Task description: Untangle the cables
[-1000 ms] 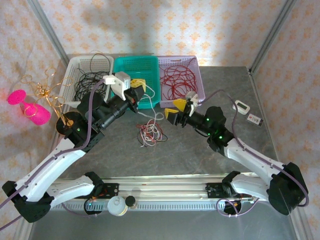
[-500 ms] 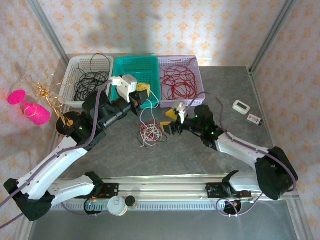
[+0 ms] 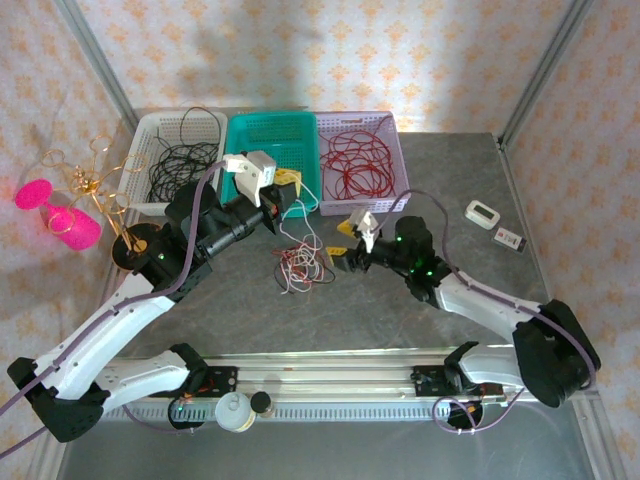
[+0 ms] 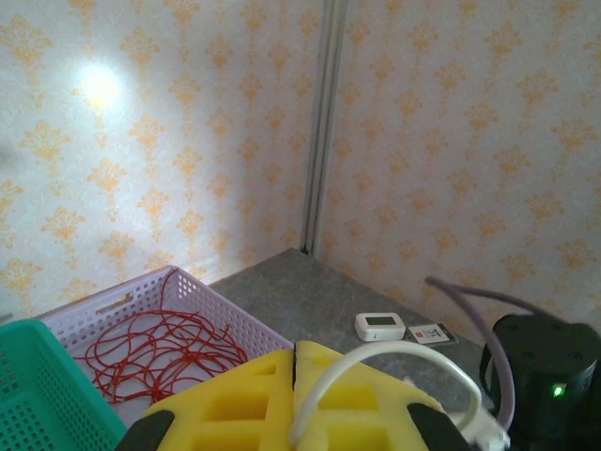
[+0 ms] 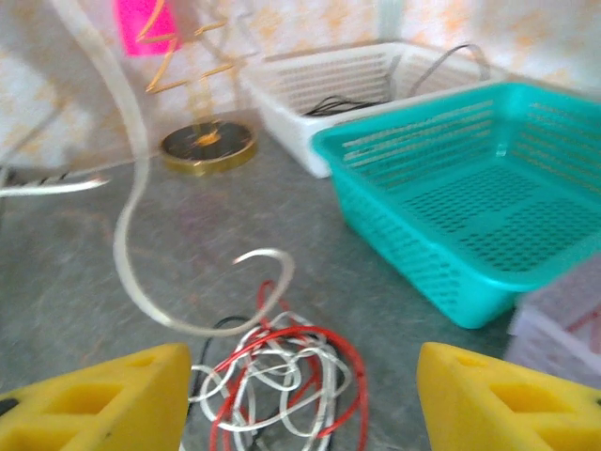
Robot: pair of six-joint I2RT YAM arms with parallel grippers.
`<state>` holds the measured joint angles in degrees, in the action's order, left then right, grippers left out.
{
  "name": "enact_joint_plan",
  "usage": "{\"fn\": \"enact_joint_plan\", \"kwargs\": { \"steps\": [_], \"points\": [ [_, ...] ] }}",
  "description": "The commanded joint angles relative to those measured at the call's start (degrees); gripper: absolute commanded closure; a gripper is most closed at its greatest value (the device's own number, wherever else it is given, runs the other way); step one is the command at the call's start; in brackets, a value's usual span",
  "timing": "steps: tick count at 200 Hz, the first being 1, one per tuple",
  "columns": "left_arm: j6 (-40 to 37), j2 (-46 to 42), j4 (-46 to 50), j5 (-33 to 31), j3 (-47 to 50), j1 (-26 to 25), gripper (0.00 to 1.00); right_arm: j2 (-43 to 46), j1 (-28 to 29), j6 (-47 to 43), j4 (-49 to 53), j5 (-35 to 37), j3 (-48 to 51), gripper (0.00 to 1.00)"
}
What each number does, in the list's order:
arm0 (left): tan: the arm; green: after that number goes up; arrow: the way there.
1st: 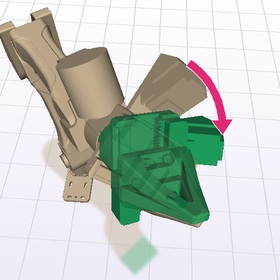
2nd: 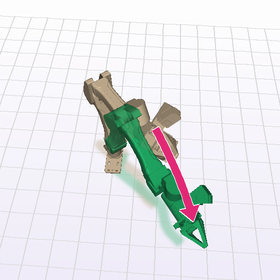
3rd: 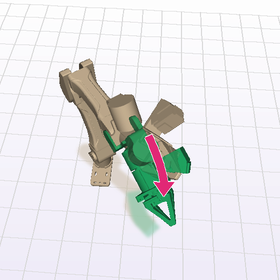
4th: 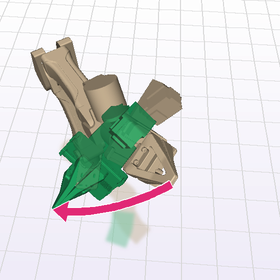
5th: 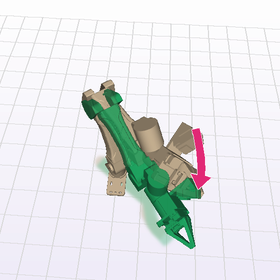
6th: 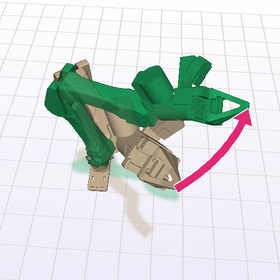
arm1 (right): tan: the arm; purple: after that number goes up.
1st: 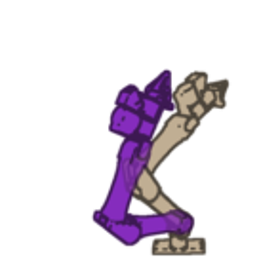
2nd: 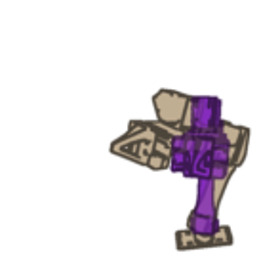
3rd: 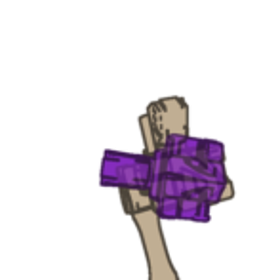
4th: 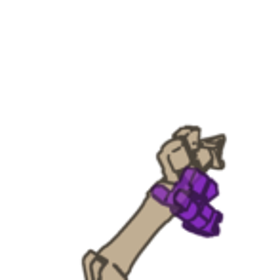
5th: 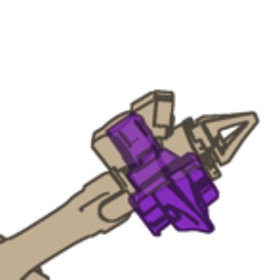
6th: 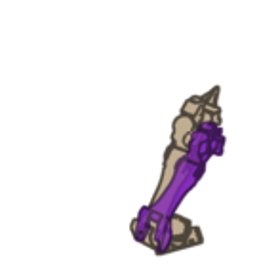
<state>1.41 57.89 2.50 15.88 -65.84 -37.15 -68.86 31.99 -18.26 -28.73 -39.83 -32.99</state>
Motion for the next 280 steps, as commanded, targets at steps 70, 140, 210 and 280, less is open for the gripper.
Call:
{"fn": "enact_joint_plan", "kwargs": {
  "steps": [70, 140, 210, 280],
  "points": [
    [-0.2, 0.4, 0.0, 0.4, -0.5, -0.5, 1.00, 7.4, 6.1, 10.7, -9.9, -6.9, -8.1, 0.28],
    [0.3, 0.7, 1.9, -0.2, -0.4, -0.5, 1.00, 1.7, 8.2, 14.9, -17.2, 3.5, -13.4, 0.35],
    [3.0, 1.5, 2.6, 1.1, 0.2, -0.6, 1.00, -6.0, 9.9, 16.1, -20.4, 26.5, -16.9, 0.53],
    [6.1, 0.0, 5.0, 1.6, 3.1, -0.6, 1.00, -13.0, 10.0, 13.3, -24.8, 38.7, -21.0, 0.43]
  ]
}}
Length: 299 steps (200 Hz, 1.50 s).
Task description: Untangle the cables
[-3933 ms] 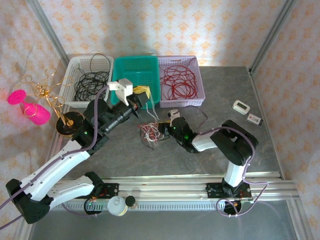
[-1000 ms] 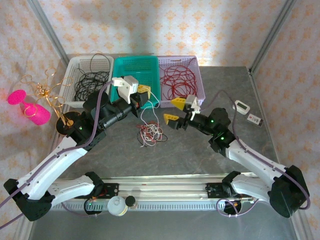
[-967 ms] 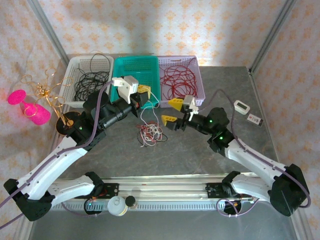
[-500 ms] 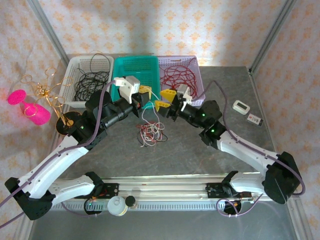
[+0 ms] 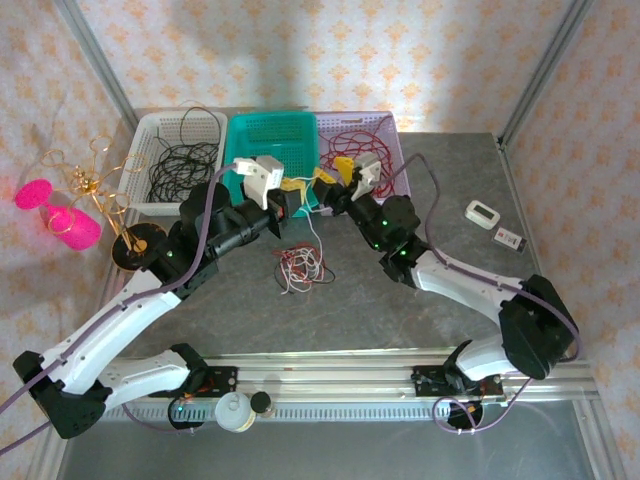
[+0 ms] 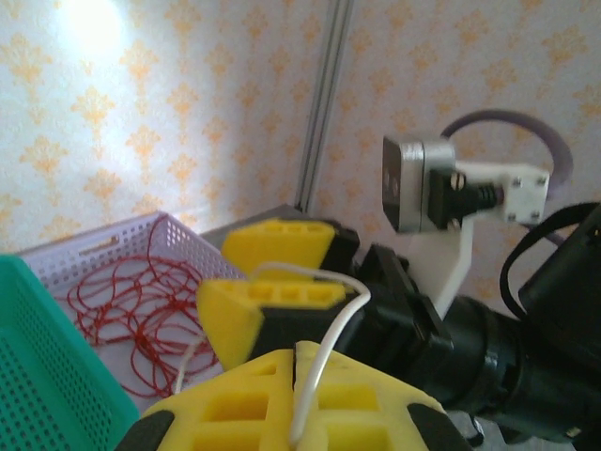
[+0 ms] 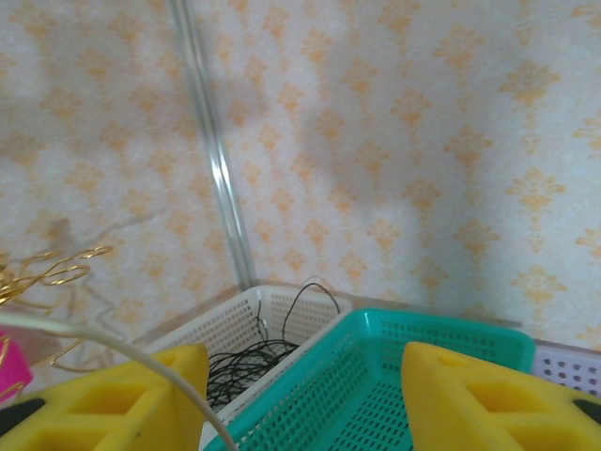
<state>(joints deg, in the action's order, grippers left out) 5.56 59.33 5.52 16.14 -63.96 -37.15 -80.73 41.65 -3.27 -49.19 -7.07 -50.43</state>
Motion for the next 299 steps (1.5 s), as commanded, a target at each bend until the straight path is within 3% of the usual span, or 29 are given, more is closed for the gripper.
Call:
{"fn": "enact_joint_plan", "kwargs": {
  "steps": [1, 40, 82, 122, 157, 196, 220, 261, 299],
  "points": [
    [2.1, -1.5, 1.9, 1.4, 1.3, -0.6, 1.00, -1.2, 0.4, -1.7, -4.3, 6.1, -3.6, 0.43],
    [3.6, -3.1, 2.4, 2.1, 2.9, -0.7, 1.00, -3.8, -0.3, -7.2, -5.9, 9.8, -4.8, 0.37],
    [4.6, -3.1, 4.1, 5.0, 2.9, -0.8, 1.00, -8.2, -2.5, -9.6, -5.8, 8.1, -9.4, 0.32],
    [4.9, -4.5, 5.2, 4.8, 2.7, -0.8, 1.00, -12.2, -5.5, -10.4, -8.4, 8.6, -11.5, 0.34],
    [5.0, -4.2, 6.8, 5.1, 2.4, -0.9, 1.00, -15.6, -6.5, -17.6, -10.3, 10.2, -14.1, 0.37],
    [5.1, -5.0, 8.3, 5.4, 2.3, -1.0, 1.00, -19.3, -7.0, -29.1, -15.6, 15.3, -16.0, 0.47],
    [4.6, -6.3, 11.7, 3.4, 1.6, -1.0, 1.00, -19.9, -9.0, -33.8, -16.3, 14.9, -16.1, 0.54],
    [3.3, -7.6, 18.6, -1.1, 0.1, -1.0, 1.00, -18.1, -13.5, -34.6, -15.1, 14.0, -14.8, 0.79],
    [2.6, -7.7, 21.5, -4.0, -0.2, -1.0, 1.00, -15.8, -16.2, -33.2, -14.8, 13.1, -12.7, 0.91]
  ]
}}
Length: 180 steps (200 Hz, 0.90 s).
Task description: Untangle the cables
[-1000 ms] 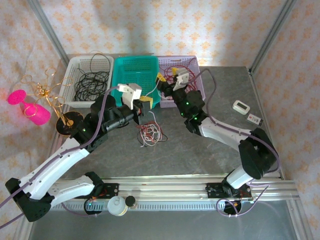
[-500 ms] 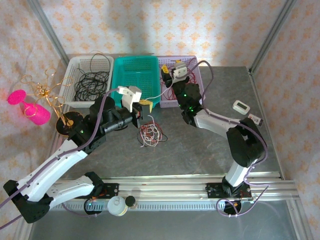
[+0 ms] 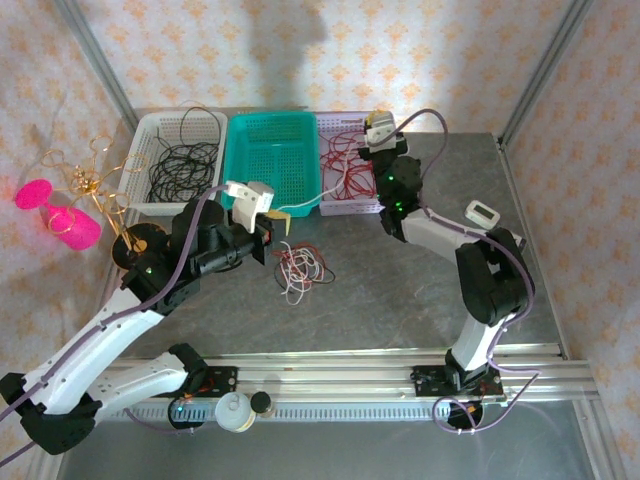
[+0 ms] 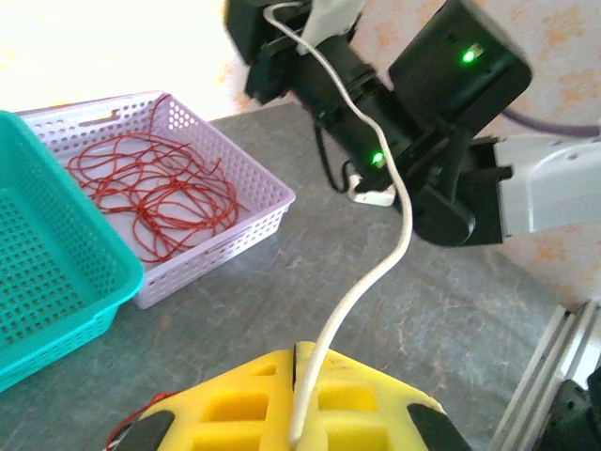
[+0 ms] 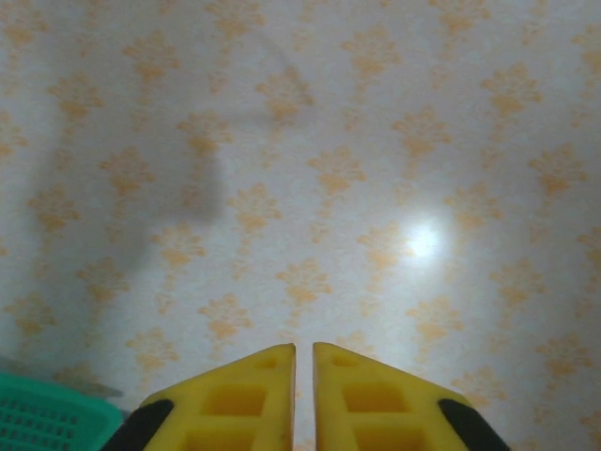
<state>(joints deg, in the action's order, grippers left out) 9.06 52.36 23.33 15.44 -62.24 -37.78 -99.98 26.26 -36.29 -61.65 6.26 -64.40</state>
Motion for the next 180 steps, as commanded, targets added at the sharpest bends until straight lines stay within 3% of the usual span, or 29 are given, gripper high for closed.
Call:
{"fn": "enact_joint_plan", "kwargs": {
  "steps": [1, 24, 133, 180],
  "points": [
    [-0.9, -0.7, 3.7, -3.4, -1.9, -0.4, 1.00, 3.4, -0.9, -0.2, -2.3, -0.3, 1.2, 0.92],
    [-1.3, -0.8, 5.3, -5.5, -2.1, -0.3, 1.00, 4.0, -1.9, -0.5, -2.0, -0.7, 1.7, 1.00],
    [-0.7, -1.3, 11.9, -13.1, -2.1, -0.4, 1.00, 6.2, -5.9, 2.4, -0.3, -1.0, 2.2, 1.00],
    [-1.2, -0.8, 14.1, -15.8, -3.8, -0.3, 1.00, 5.7, -6.3, -1.3, 0.2, 0.8, 1.7, 1.00]
  ]
}}
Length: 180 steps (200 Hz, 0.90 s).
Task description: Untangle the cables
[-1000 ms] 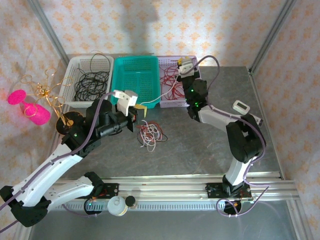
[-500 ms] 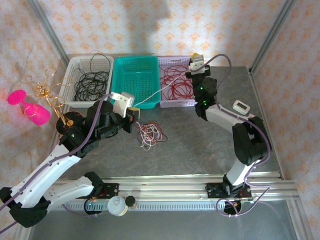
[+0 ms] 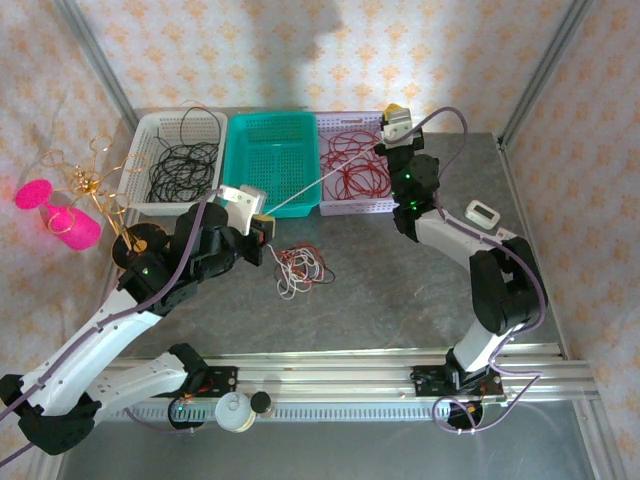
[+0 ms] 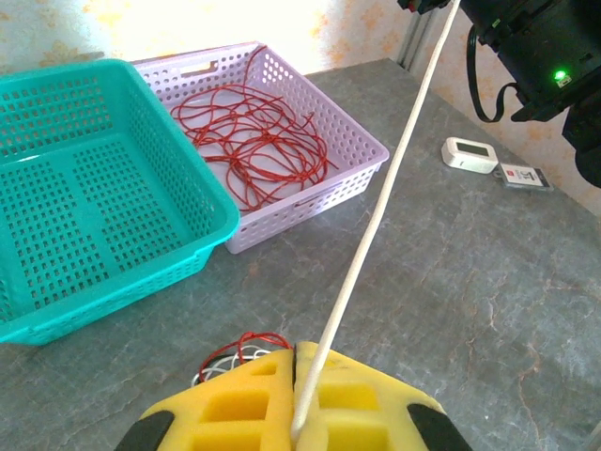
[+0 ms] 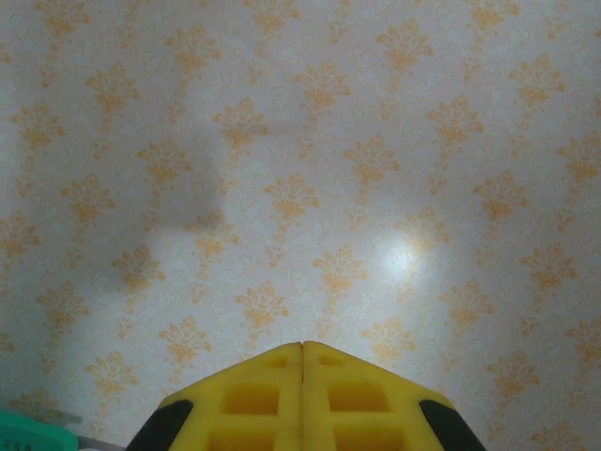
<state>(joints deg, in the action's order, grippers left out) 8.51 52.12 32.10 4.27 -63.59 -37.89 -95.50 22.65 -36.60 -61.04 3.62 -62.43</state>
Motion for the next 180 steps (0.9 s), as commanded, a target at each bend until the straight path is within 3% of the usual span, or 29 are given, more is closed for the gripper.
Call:
{"fn": "enact_joint_plan", "kwargs": {
  "steps": [1, 40, 63, 115, 174, 180],
  "points": [
    [-0.7, -0.5, 5.4, -4.8, -2.5, -0.2, 1.00, 1.1, -2.7, -1.1, -0.4, 3.4, -0.3, 1.00],
    [-1.0, -1.6, 6.1, -8.4, -4.4, -0.2, 1.00, 0.9, -4.2, -1.7, -0.7, 4.8, 1.1, 0.88],
    [-1.8, -2.6, 5.7, -9.3, -5.2, -0.3, 1.00, 0.9, -4.8, -2.1, -0.8, 4.9, 2.2, 1.00],
    [-2.5, -3.7, 5.7, -10.5, -6.5, -0.2, 1.00, 0.9, -5.0, -1.8, -0.3, 4.3, 4.1, 1.00],
    [-3.8, -4.1, 9.8, -20.4, -11.6, -0.3, 1.00, 1.2, -7.2, -1.4, -1.2, 6.2, 6.5, 1.00],
    [-4.1, -4.0, 9.5, -20.2, -11.8, -0.2, 1.00, 1.7, -7.4, -0.8, -0.8, 5.7, 6.7, 0.89]
  ]
}}
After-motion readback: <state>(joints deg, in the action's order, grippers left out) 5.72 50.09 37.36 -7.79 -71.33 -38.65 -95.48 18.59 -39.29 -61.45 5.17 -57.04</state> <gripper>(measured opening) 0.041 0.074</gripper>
